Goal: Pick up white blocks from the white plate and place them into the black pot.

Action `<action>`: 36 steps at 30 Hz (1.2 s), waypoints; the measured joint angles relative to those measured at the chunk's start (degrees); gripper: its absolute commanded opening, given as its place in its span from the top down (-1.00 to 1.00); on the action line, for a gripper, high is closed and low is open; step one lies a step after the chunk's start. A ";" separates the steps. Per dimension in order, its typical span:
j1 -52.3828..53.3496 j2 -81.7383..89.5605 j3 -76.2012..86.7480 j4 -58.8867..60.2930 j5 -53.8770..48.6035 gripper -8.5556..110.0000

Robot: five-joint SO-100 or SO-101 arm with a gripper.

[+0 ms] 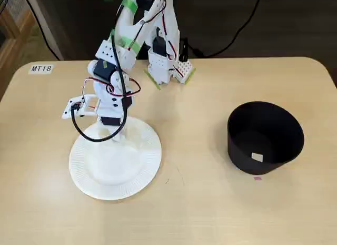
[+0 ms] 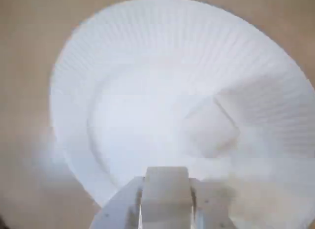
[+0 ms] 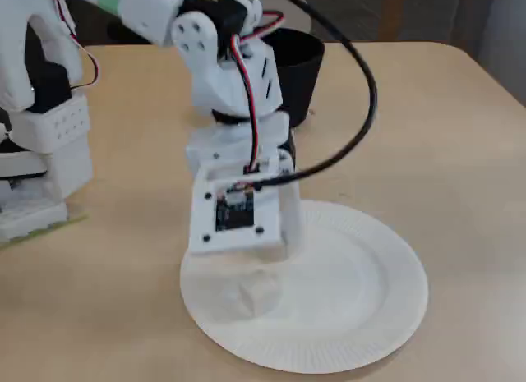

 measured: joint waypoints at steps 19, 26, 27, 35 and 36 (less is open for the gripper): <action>-39.99 25.05 0.09 -19.60 29.44 0.90; -58.01 23.47 0.79 -22.76 23.12 0.90; -59.94 22.41 0.79 -23.12 21.88 0.90; -65.83 16.00 4.66 -23.73 13.80 0.90; -65.65 15.56 5.27 -23.73 13.10 0.90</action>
